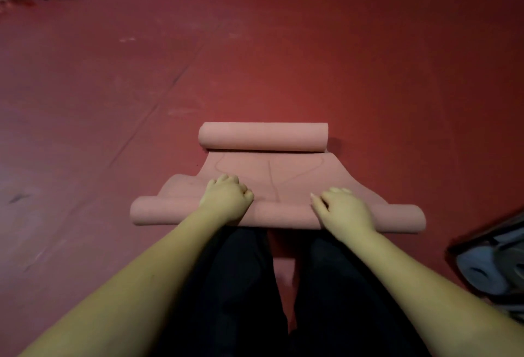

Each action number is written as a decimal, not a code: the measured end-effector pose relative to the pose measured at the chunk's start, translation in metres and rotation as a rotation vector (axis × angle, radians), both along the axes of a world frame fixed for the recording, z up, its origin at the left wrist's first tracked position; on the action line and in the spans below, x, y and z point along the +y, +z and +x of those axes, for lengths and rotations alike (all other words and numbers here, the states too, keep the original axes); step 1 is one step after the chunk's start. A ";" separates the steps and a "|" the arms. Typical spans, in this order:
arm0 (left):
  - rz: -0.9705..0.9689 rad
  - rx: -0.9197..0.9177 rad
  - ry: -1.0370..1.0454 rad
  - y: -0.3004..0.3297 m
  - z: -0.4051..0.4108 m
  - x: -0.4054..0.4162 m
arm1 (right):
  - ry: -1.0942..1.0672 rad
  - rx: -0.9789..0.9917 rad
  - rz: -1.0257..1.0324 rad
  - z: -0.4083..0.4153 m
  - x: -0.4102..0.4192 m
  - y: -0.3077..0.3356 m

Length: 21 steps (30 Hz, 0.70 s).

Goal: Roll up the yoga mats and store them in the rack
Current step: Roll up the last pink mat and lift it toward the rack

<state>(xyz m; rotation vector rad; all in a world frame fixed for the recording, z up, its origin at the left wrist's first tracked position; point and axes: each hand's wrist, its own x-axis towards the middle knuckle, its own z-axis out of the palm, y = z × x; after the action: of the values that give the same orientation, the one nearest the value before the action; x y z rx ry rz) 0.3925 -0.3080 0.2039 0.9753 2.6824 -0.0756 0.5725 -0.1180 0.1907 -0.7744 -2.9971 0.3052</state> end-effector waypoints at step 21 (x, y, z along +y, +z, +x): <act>0.082 0.204 -0.117 -0.004 0.012 -0.005 | -0.057 -0.218 -0.062 -0.045 0.017 0.000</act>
<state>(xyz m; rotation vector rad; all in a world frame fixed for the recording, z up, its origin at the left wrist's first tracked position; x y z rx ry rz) 0.4049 -0.3127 0.2002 1.2096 2.8293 -0.0938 0.5276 -0.1008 0.1903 -0.9553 -3.1728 0.3339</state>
